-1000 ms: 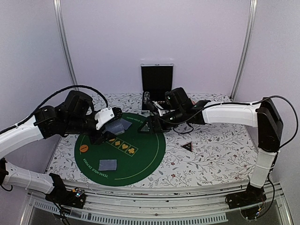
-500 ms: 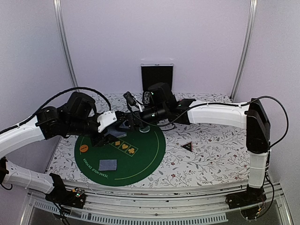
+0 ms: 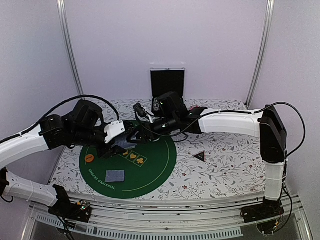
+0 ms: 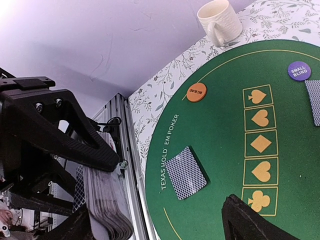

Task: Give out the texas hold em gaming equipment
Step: Pick up the poker card from the face-down deck piles.

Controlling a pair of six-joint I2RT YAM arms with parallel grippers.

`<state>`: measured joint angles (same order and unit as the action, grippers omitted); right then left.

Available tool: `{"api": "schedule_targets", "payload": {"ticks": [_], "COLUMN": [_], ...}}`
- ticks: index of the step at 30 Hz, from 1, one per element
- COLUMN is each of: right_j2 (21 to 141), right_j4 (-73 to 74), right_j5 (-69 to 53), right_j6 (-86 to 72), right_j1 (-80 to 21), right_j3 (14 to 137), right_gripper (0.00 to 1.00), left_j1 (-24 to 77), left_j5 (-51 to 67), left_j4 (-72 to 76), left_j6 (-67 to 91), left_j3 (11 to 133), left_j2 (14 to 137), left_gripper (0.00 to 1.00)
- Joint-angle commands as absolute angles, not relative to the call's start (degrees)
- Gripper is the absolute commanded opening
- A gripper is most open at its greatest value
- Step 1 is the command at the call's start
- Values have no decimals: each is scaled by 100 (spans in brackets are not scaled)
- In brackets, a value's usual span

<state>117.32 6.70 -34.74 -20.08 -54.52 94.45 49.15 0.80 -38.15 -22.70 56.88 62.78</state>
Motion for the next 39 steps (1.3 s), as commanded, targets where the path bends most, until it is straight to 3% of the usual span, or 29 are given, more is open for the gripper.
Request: {"api": "schedule_targets", "payload": {"ticks": [1, 6, 7, 18, 30, 39], "right_j2": [11329, 11176, 11139, 10814, 10059, 10196], "right_j4": [928, 1010, 1041, 1422, 1610, -910], "right_j5": [-3208, -3229, -3362, -3270, -3226, -2606], "right_j6": [-1899, -1857, -1838, -1648, -1451, -3094], "right_j1": [-5329, -5341, -5356, -5347, -5161, -4467], "right_j3": [9255, 9276, 9330, 9308, 9280, 8319], "right_gripper": [80, 71, 61, 5, 2, 2], "left_j1": [5004, 5005, 5008, 5013, 5018, 5017], "left_j5": [146, 123, 95, 55, -15, 9], "left_j4": [-3636, -3621, -3621, -3586, -3577, -3523], "left_j6": [-2325, -2307, -2303, -2303, -2290, -2246], "left_j3": [5661, 5647, 5626, 5564, 5542, 5475], "left_j2": [6208, 6227, 6219, 6201, 6240, 6152], "left_gripper": [53, 53, 53, 53, 53, 53]}}
